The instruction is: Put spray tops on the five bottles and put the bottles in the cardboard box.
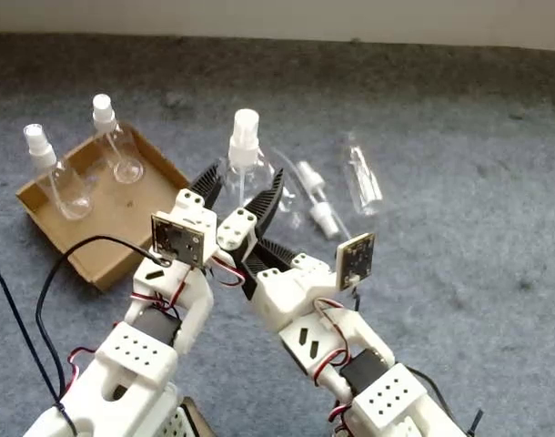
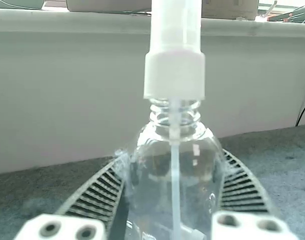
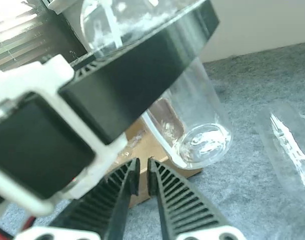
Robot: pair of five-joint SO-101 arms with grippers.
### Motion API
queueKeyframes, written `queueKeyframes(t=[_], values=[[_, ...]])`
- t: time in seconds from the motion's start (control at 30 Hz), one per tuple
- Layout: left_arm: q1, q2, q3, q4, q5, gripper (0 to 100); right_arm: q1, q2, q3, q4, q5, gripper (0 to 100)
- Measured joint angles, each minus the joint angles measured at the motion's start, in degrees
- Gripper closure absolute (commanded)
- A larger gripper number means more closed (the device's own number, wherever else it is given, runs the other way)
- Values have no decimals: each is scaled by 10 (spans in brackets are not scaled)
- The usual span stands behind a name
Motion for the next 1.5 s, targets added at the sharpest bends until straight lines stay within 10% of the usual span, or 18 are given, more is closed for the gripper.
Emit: queueKeyframes(t=[0.73,1.5], values=[[1,-7,33,-3,-3,934,66,0,0,3,-1,979],[-200,-5,33,1,-1,930,105,-1,0,27,-1,979]])
